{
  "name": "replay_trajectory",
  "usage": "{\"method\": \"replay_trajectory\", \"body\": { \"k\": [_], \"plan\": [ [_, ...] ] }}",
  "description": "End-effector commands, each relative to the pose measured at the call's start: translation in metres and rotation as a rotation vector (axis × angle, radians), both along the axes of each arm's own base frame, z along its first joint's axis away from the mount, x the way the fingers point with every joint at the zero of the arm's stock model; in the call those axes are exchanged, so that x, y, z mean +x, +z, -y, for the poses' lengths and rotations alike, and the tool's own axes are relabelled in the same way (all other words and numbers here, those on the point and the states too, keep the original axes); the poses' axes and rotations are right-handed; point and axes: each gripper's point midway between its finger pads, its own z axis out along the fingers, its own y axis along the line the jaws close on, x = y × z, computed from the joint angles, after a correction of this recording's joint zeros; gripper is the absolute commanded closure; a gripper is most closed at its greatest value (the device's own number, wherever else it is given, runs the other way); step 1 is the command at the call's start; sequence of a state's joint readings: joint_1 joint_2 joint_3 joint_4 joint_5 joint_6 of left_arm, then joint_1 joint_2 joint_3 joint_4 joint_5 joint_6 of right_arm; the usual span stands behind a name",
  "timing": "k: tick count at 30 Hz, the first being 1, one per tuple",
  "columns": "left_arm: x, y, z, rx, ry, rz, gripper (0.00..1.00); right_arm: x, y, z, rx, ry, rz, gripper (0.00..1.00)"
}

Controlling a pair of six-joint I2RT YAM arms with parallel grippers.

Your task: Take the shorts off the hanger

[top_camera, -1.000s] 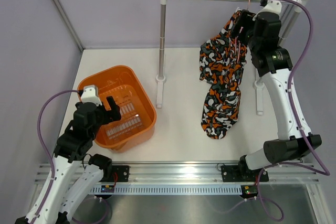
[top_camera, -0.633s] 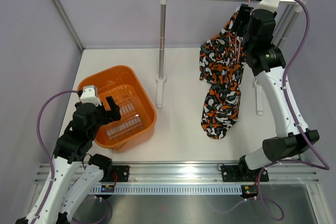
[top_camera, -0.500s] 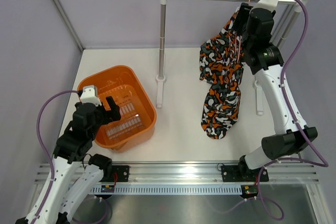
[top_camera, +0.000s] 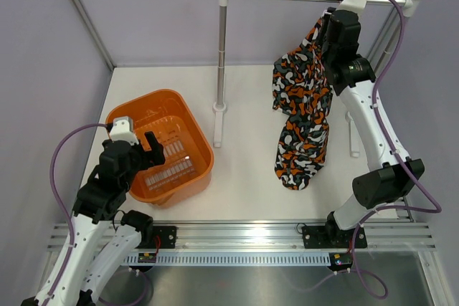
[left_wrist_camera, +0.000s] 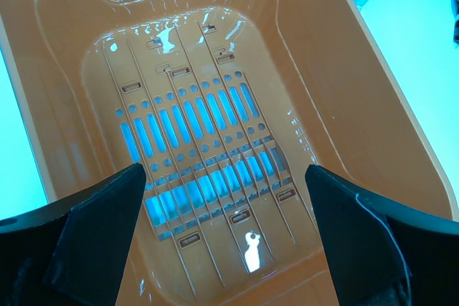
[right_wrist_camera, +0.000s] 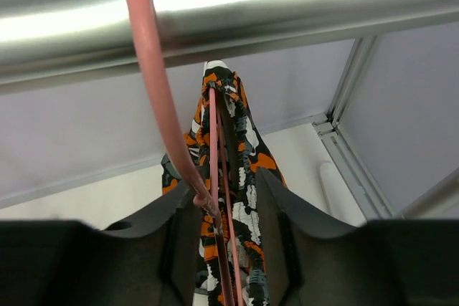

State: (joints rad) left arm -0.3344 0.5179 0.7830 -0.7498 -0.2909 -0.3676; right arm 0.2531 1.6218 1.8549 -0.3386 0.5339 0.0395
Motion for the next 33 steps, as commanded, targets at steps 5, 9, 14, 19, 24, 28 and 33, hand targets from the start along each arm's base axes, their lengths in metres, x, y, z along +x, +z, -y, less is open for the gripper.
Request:
{"method": "replay_trajectory", "body": {
  "k": [5,9,14,19,24,28,33],
  "plan": [
    [0.005,0.021,0.005,-0.037,-0.016,0.077,0.01,-0.003,0.034,0.000,-0.007,-0.035,0.090,0.94],
    [0.004,0.021,0.004,-0.036,-0.014,0.077,0.01,-0.008,0.041,0.000,-0.006,-0.034,0.097,1.00],
    [0.005,0.020,0.005,-0.035,-0.016,0.077,0.01,-0.022,0.061,-0.007,0.004,0.009,0.124,1.00],
    [0.004,0.021,0.004,-0.036,-0.015,0.080,0.01,-0.036,0.084,-0.013,0.017,0.066,0.160,1.00],
    [0.004,0.021,0.004,-0.034,-0.013,0.079,0.01,-0.048,0.089,-0.020,0.037,0.124,0.130,1.00],
    [0.005,0.021,0.005,-0.035,-0.022,0.079,0.01,-0.062,0.079,-0.030,0.087,0.188,0.090,1.00],
    [0.005,0.029,0.020,-0.048,-0.115,0.105,0.01,-0.095,0.066,-0.048,0.145,0.315,0.033,1.00]
  ]
}}
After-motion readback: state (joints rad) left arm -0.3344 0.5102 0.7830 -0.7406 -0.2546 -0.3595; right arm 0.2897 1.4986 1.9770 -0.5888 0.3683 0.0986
